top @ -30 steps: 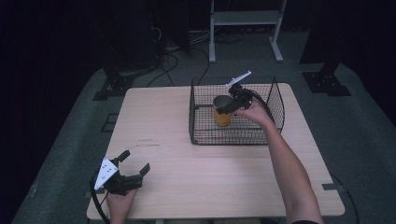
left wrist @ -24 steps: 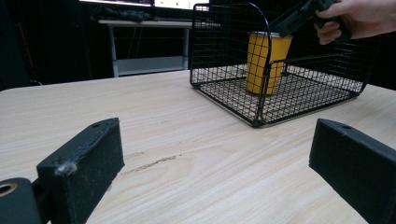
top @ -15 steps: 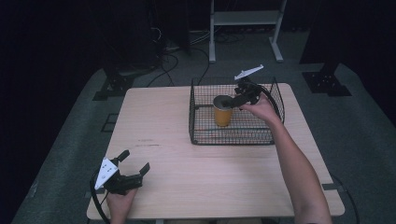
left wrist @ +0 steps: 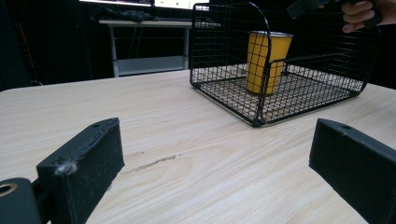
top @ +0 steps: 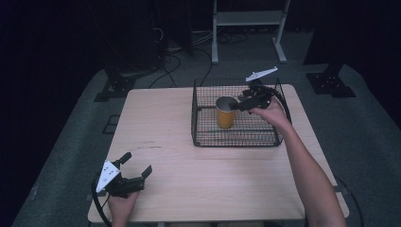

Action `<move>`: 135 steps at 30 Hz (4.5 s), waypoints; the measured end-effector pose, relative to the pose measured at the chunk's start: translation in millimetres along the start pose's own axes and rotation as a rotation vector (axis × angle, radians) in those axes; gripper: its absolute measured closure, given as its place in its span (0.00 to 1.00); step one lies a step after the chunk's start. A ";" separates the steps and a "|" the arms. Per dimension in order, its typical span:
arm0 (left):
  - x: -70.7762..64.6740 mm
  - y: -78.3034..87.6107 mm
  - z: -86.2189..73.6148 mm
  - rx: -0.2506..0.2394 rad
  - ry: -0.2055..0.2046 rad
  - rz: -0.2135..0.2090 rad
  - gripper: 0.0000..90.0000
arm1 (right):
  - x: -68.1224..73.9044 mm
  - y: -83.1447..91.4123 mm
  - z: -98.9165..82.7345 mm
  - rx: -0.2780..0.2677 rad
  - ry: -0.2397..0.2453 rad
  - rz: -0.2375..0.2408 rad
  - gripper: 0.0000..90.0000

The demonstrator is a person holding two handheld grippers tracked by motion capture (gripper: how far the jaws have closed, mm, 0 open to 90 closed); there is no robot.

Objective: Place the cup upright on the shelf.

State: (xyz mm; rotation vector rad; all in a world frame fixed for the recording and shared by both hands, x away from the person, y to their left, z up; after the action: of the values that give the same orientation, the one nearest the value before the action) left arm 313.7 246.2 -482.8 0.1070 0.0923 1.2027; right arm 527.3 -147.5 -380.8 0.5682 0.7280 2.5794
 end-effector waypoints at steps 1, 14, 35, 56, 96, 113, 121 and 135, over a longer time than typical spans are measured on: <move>-0.1 0.0 0.1 -0.001 0.000 0.000 0.03 | 0.7 1.0 -1.6 -0.004 0.002 -0.004 0.01; 0.0 -0.6 0.1 0.000 -0.001 0.004 0.03 | 12.1 23.4 -23.3 -0.031 -0.020 0.004 0.01; -0.5 -0.5 -0.1 0.002 -0.002 0.005 0.03 | 39.4 37.4 -46.1 -0.047 -0.004 0.052 0.13; -0.5 -0.6 -0.2 0.002 -0.002 0.006 0.03 | 65.1 49.8 -69.0 -0.071 0.020 0.075 0.14; -0.5 -0.9 -0.4 0.005 -0.007 0.007 0.03 | 84.2 66.3 -133.3 -0.084 0.000 0.077 0.14; -0.9 -1.1 -0.5 0.006 -0.008 0.007 0.03 | 93.1 81.0 -168.4 -0.110 -0.027 0.048 0.14; -1.0 -1.2 -0.5 0.006 -0.010 0.008 0.03 | 92.1 92.5 -189.2 -0.129 -0.060 0.020 0.14; -0.6 -1.6 -0.6 0.007 -0.008 0.014 0.03 | 96.5 92.9 -221.1 -0.141 -0.094 -0.006 0.14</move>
State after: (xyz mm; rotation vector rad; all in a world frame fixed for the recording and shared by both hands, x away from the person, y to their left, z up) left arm 314.9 245.2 -483.6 0.1189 0.0890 1.2156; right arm 316.1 -262.9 -475.4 0.6364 0.5113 2.5534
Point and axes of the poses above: each handheld gripper's, and its own axes: y roughly backward along the jaws, z roughly out of its top, x roughly to its left, the point moved 6 cm from there along -y, roughly forward along the jaws, and after that the axes turned 12 degrees about z, right-handed, at the moved point
